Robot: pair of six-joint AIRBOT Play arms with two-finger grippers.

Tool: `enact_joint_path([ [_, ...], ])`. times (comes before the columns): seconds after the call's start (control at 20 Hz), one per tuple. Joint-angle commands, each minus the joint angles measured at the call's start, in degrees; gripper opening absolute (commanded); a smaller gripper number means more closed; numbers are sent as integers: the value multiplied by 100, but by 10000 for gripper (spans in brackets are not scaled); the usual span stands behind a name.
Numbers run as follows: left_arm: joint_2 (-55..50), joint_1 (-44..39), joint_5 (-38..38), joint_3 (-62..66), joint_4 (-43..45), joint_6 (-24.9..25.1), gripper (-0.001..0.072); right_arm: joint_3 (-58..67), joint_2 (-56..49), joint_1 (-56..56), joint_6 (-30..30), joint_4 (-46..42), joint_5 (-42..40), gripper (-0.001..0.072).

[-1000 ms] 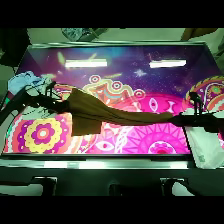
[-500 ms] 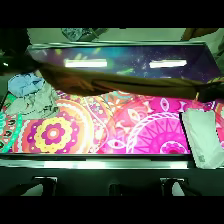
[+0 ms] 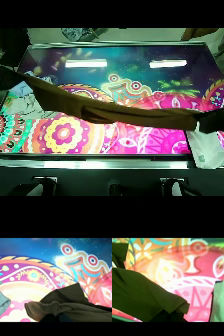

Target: Fold the shirts.

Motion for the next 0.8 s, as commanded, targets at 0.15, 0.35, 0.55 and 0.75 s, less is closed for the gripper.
enact_joint_path([
  [0.15,614,-31,732,142,15,-199,28,144,708,0,734,367,1086,42],
  [0.35,632,-31,481,1314,44,-315,28,1370,605,0,870,-179,1443,42],
  [0.55,962,-31,426,1862,72,-498,28,2072,531,0,868,-629,1436,43],
  [0.75,1204,-31,22,1875,671,-540,28,2175,527,0,852,-914,1790,44],
])
